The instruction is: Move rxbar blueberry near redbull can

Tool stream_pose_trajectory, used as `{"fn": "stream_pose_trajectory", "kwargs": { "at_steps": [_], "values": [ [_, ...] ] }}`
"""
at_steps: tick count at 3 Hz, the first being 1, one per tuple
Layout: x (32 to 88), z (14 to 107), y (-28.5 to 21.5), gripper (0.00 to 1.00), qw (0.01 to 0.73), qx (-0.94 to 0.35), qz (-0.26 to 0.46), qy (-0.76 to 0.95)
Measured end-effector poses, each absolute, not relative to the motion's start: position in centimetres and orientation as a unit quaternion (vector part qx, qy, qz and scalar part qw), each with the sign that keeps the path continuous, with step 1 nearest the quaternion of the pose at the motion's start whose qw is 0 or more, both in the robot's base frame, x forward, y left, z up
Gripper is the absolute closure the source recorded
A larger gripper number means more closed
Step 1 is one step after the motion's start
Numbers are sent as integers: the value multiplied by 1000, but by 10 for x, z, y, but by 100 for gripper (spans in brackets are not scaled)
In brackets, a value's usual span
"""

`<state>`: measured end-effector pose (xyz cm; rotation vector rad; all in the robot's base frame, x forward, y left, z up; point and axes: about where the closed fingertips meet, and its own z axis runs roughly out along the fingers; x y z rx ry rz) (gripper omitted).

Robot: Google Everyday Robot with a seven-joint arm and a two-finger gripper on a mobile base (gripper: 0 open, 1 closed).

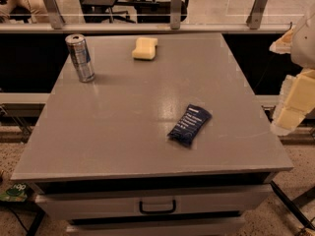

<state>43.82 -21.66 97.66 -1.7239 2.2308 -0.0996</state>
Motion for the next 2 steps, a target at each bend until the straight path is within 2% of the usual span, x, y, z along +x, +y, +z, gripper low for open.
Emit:
{"fn": "stream_pose_trajectory", "kwargs": {
  "at_steps": [2],
  "values": [
    [441, 977, -207, 0, 158, -620, -28, 768]
  ]
}}
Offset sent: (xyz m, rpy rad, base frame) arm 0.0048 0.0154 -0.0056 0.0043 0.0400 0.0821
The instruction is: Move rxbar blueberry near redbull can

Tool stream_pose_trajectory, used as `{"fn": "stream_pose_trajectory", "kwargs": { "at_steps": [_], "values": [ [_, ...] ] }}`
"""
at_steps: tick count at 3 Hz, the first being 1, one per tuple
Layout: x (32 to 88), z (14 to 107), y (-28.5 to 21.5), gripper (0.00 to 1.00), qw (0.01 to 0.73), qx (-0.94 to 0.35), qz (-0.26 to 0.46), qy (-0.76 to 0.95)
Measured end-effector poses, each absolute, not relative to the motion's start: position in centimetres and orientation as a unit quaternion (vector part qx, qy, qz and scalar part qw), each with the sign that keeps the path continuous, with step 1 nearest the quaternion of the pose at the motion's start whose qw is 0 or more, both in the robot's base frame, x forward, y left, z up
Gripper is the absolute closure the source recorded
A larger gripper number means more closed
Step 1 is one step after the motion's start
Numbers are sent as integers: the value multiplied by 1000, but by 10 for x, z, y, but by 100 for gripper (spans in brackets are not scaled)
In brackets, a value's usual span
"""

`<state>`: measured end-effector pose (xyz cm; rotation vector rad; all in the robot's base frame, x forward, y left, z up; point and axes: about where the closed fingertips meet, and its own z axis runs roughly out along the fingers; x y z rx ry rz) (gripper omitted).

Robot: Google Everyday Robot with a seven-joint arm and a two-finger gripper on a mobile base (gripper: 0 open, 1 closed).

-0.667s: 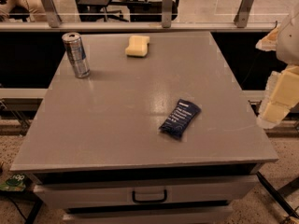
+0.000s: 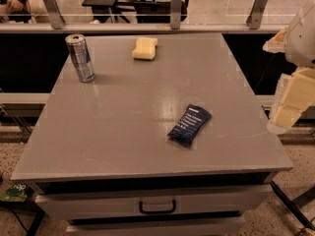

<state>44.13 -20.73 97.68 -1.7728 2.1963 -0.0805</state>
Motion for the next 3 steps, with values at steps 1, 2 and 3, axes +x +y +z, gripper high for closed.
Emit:
{"fn": "stream_pose_trajectory", "kwargs": {
  "at_steps": [1, 2, 3],
  "values": [
    [444, 975, -199, 0, 159, -633, -23, 757],
    [458, 955, -156, 0, 165, -700, 8, 695],
    [468, 935, -124, 0, 165, -751, 34, 638]
  ]
}}
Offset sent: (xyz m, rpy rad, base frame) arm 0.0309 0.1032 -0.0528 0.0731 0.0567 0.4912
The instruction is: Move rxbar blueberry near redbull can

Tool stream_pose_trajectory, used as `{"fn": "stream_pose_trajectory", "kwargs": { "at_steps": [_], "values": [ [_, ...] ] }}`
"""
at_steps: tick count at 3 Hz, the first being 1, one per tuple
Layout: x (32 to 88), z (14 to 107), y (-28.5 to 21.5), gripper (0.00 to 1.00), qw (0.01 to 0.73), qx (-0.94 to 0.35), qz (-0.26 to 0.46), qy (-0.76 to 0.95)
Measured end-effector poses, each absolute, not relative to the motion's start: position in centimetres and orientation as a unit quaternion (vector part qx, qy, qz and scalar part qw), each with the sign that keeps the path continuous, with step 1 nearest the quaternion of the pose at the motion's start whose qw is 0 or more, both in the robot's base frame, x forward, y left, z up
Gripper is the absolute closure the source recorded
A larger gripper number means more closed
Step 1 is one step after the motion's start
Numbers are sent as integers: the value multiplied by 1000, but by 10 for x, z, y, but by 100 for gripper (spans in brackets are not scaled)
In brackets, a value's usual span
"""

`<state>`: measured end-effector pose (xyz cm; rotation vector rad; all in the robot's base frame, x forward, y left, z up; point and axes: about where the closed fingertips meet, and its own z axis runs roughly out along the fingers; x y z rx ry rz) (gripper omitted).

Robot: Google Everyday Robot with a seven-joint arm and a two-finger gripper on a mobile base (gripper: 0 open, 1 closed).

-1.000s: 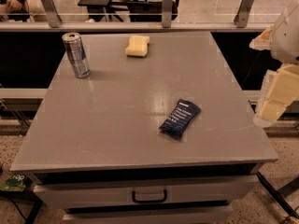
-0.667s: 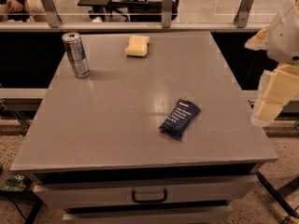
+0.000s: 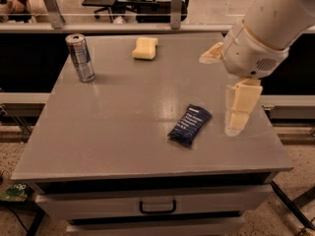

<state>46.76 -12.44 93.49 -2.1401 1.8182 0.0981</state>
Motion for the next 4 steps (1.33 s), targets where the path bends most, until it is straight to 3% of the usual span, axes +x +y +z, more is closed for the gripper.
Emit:
{"fn": "stream_pose_trajectory", "kwargs": {
  "at_steps": [2, 4],
  "values": [
    [479, 885, -86, 0, 135, -840, 57, 522],
    [498, 850, -78, 0, 103, -873, 48, 475]
  ]
}}
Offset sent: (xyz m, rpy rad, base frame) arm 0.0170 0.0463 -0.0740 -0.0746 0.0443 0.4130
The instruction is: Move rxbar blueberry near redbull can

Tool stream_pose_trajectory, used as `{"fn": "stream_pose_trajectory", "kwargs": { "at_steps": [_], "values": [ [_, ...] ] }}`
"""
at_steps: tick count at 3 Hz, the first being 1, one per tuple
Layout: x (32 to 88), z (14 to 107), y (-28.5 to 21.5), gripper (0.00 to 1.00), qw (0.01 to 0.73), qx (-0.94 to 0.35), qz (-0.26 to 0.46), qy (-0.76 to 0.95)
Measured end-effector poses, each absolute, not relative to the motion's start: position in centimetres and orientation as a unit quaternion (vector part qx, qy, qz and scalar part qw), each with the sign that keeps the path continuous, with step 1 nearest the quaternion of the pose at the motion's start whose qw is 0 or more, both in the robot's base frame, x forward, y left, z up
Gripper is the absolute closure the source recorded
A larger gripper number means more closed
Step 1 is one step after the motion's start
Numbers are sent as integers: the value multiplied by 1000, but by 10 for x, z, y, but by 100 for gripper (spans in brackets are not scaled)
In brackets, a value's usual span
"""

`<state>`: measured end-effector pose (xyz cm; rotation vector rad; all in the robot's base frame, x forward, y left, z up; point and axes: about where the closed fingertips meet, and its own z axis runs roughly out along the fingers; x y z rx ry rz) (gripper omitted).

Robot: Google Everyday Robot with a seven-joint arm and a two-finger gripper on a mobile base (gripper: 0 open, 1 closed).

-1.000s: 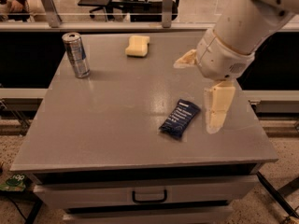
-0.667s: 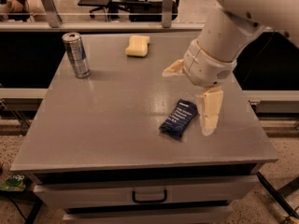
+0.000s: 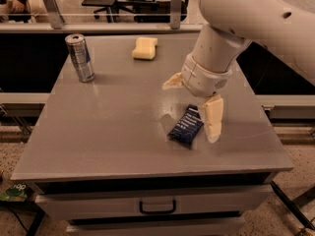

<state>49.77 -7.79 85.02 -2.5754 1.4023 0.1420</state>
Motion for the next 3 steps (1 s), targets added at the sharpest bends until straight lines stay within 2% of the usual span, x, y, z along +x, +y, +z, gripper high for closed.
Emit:
{"fn": "stream_pose_trajectory", "kwargs": {
  "at_steps": [1, 3],
  "values": [
    [500, 836, -76, 2, 85, -882, 48, 462],
    [500, 826, -74, 63, 67, -885, 54, 457]
  ]
}}
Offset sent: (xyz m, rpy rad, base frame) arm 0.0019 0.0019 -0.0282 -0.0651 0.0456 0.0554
